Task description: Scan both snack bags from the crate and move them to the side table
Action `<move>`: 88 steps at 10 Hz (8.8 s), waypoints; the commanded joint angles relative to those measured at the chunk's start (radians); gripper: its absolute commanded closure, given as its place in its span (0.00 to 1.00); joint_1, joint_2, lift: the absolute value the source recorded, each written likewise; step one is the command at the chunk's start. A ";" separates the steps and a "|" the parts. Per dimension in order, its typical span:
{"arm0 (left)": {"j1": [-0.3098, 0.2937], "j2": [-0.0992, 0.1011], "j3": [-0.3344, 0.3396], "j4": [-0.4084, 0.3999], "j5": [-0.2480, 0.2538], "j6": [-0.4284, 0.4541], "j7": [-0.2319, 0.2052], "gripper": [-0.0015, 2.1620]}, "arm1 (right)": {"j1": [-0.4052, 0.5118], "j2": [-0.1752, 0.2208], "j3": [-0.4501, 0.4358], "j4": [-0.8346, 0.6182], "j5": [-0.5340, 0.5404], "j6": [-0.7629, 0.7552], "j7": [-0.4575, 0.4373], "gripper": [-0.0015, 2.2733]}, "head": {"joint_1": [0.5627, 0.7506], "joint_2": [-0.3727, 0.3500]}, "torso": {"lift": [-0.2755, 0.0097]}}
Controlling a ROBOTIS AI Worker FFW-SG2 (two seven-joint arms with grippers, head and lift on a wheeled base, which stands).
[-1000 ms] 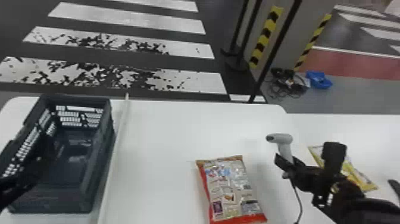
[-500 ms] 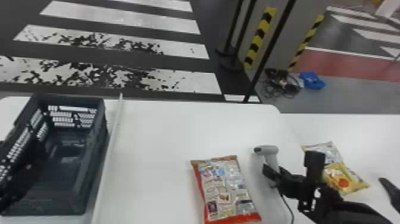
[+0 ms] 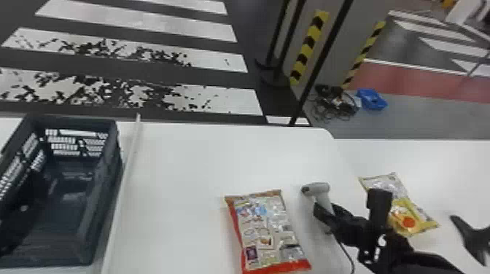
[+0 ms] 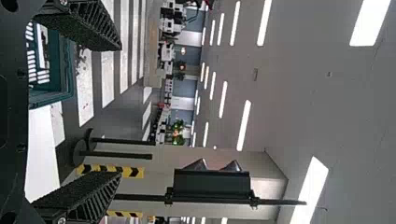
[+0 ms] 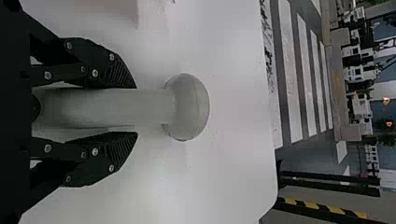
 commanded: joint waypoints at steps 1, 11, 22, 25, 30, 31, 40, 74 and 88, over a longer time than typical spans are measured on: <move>0.005 0.000 0.002 -0.012 -0.001 0.000 0.000 0.02 | 0.012 0.001 -0.014 -0.025 -0.003 0.012 0.000 0.00 | 0.70 0.10 | 0.63; -0.022 0.003 -0.002 0.028 -0.006 -0.015 0.000 0.02 | 0.333 0.173 0.056 -0.674 0.012 0.193 0.043 0.04 | 0.70 0.35 | 0.63; -0.044 -0.003 -0.008 0.047 -0.039 -0.018 0.081 0.02 | 0.141 0.144 0.148 -0.286 0.150 0.113 0.135 0.64 | 0.70 0.48 | 0.63; -0.044 -0.003 -0.008 0.056 -0.039 -0.018 0.081 0.02 | 0.134 0.136 0.145 -0.253 0.135 0.104 0.123 0.99 | 0.70 0.46 | 0.63; -0.044 -0.003 -0.010 0.062 -0.039 -0.031 0.083 0.02 | 0.239 0.131 0.027 -0.476 0.006 0.036 0.077 0.99 | 0.70 0.42 | 0.63; -0.045 -0.005 -0.011 0.068 -0.039 -0.037 0.083 0.02 | 0.270 0.122 -0.025 -0.563 -0.038 0.073 0.077 0.99 | 0.70 0.40 | 0.63; -0.028 0.005 -0.025 0.119 -0.069 -0.077 0.084 0.02 | -0.184 -0.312 -0.040 0.282 0.258 -0.264 -0.020 0.99 | 0.70 0.03 | 0.63; -0.028 0.012 -0.102 0.090 -0.082 0.064 0.279 0.02 | 0.463 0.315 0.329 -0.700 0.325 -0.602 -0.391 0.03 | 0.70 0.53 | 0.63; 0.223 0.021 -0.087 0.012 -0.055 0.064 0.248 0.02 | 0.721 0.154 0.328 -0.743 0.304 -0.722 -0.445 0.04 | 0.70 0.54 | 0.63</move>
